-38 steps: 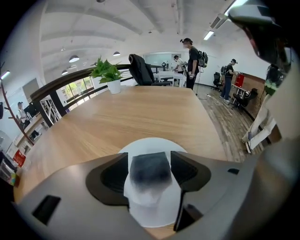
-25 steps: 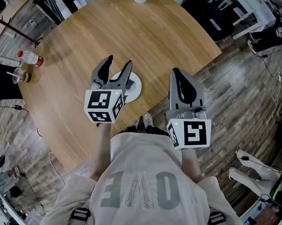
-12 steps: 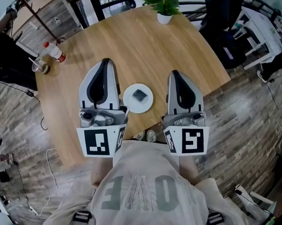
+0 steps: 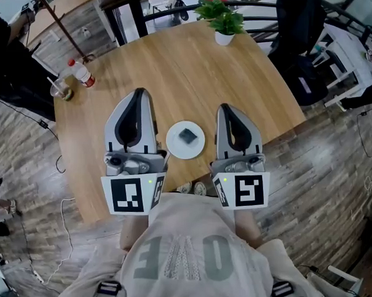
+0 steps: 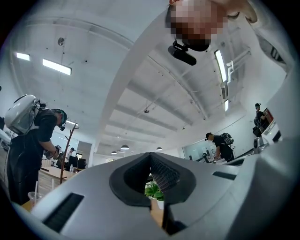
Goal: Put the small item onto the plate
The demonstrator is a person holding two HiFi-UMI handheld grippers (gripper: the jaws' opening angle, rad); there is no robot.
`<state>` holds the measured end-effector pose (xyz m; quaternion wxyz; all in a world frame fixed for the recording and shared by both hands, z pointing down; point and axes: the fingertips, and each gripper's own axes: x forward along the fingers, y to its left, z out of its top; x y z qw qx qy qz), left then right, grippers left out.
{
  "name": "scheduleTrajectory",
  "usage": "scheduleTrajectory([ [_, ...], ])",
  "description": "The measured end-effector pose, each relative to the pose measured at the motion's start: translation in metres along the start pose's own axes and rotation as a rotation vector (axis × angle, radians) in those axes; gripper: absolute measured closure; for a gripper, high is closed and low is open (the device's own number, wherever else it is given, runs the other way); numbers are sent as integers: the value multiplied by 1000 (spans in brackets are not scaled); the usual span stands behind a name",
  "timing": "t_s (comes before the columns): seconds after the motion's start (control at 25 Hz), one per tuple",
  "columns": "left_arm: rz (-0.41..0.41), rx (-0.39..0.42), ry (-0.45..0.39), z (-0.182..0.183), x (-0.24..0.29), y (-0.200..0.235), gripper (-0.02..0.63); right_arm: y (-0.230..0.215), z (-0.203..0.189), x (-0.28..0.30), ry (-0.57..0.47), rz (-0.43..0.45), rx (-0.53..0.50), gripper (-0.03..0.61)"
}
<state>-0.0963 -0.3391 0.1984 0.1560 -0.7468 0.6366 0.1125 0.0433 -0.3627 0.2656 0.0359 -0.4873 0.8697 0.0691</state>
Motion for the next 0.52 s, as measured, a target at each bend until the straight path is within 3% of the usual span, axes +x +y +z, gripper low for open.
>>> scheduleTrajectory([
  [0.52,-31,-15,-15,5,10,-6,606,-13,-1,1,3,-24,-11,561],
])
